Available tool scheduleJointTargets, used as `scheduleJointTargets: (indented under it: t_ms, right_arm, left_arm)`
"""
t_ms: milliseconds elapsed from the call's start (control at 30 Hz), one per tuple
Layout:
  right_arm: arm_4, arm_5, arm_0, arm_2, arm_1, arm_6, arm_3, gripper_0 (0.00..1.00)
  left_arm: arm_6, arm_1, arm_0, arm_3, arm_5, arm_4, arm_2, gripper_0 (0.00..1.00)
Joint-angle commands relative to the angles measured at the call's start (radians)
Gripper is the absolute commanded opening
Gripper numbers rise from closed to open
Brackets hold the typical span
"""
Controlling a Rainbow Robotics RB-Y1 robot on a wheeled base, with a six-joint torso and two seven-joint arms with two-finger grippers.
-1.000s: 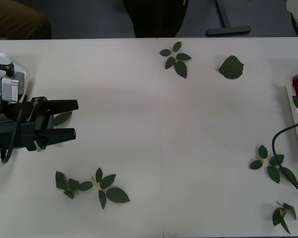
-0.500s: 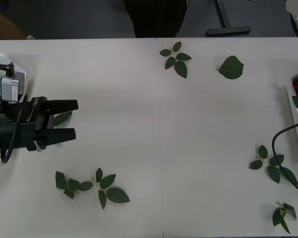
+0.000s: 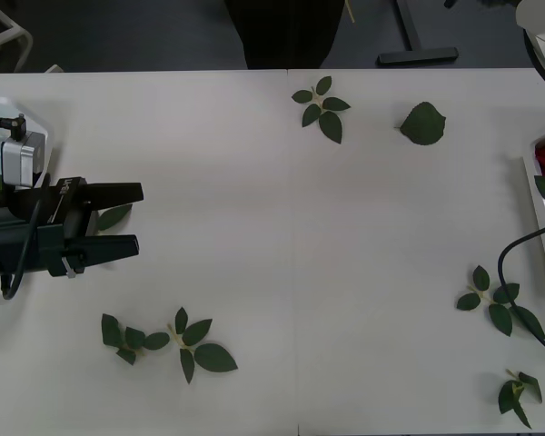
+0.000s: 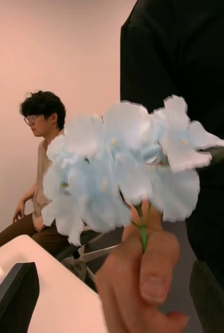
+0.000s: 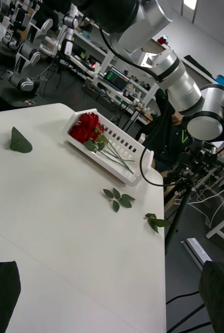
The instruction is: Place the red flowers into the right box and the blue flowers into the left box. If a person shows an open palm, hand one flower to the person first, then continue sorting.
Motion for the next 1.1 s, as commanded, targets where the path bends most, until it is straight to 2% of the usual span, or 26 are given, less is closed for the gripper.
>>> scheduleJointTargets:
  t_ms: [33,300,533,667,767,967,1100]
  right_arm:
    - [-0.088,0.129,-0.046,0.007,-0.057,0.037,0.041,0.84]
    - [-0.200,0.398,0.055,0.003,-0.212,0.132,0.072,0.84]
    - [-0.372,0.640,0.219,0.003,-0.381,0.422,0.072,0.84]
    - [-0.461,0.715,0.327,0.003,-0.456,0.422,0.072,0.84]
    - [-0.487,0.784,0.356,-0.006,-0.477,0.422,0.082,0.84]
    - [-0.487,0.915,0.356,-0.025,-0.483,0.422,0.148,0.84]
    - [-0.484,0.946,0.356,-0.025,-0.485,0.422,0.168,0.84]
  left_arm:
    - [0.029,0.042,0.021,-0.028,-0.008,0.015,-0.010,1.00]
    - [0.029,0.042,0.021,-0.028,-0.008,0.015,-0.010,1.00]
    - [0.029,0.042,0.021,-0.028,-0.008,0.015,-0.010,1.00]
    - [0.029,0.042,0.021,-0.028,-0.008,0.015,-0.010,1.00]
    - [0.029,0.042,0.021,-0.028,-0.008,0.015,-0.010,1.00]
    - [0.029,0.042,0.021,-0.028,-0.008,0.015,-0.010,1.00]
    - [0.029,0.042,0.021,-0.028,-0.008,0.015,-0.010,1.00]
